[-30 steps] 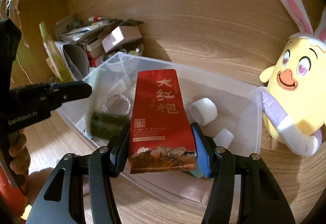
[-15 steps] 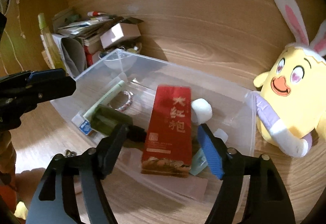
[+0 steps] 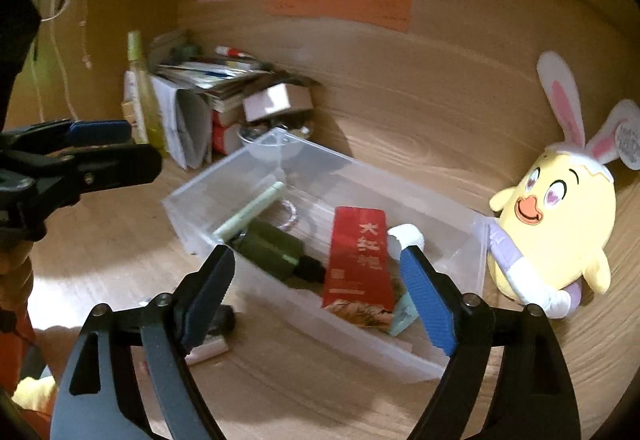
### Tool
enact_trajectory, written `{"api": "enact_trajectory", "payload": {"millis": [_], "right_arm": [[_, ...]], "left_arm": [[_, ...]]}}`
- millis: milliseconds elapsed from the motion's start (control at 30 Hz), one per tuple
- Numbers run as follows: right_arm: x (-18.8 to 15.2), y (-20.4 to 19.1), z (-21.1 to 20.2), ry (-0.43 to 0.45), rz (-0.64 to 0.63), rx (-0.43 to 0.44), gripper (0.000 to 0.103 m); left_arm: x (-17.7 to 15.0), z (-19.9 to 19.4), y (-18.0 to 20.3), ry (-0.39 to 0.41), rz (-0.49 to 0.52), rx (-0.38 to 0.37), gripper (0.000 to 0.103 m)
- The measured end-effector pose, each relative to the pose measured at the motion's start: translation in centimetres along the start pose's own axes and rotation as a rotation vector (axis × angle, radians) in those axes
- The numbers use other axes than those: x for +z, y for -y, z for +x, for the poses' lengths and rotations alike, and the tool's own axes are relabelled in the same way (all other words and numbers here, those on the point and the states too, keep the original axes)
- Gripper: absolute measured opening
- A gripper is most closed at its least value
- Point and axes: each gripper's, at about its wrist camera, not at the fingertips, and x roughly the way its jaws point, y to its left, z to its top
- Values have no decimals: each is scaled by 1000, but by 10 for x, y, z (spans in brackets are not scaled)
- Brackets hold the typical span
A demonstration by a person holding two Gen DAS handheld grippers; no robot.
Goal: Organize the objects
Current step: 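Move both tools back toward the lipsticks and purple bottle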
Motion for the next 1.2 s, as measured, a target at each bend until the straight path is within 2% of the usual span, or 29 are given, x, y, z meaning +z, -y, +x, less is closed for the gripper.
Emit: {"api": "enact_trajectory", "payload": {"millis": [300,500,700,833,1000,1033,1100,1200], "right_arm": [[-18,-18,0,-39,48,37,83],[-36,-35,17,-123,77,98,83],[-52,-52,41,-221,76,130,82],[-59,-57,50,-259,74,137,81],[-67,-56,51,-284,95,175,58],[-67,-55,50,-282,97,176,56],[-69,-53,49,-282,97,171,44],[-70,-49,46,-281,92,161,35]], "left_arm": [[-25,-7,-28,-47,-27,35,89],[-47,3,-41,-115,-36,56,89],[-67,14,-50,-179,-71,35,89],[-75,19,-46,-199,-55,28,89],[-78,26,-31,-217,-7,-5,89],[-77,28,-28,-222,2,-15,89],[-76,34,-21,-232,23,-34,89],[-73,43,-8,-248,58,-54,89]]}}
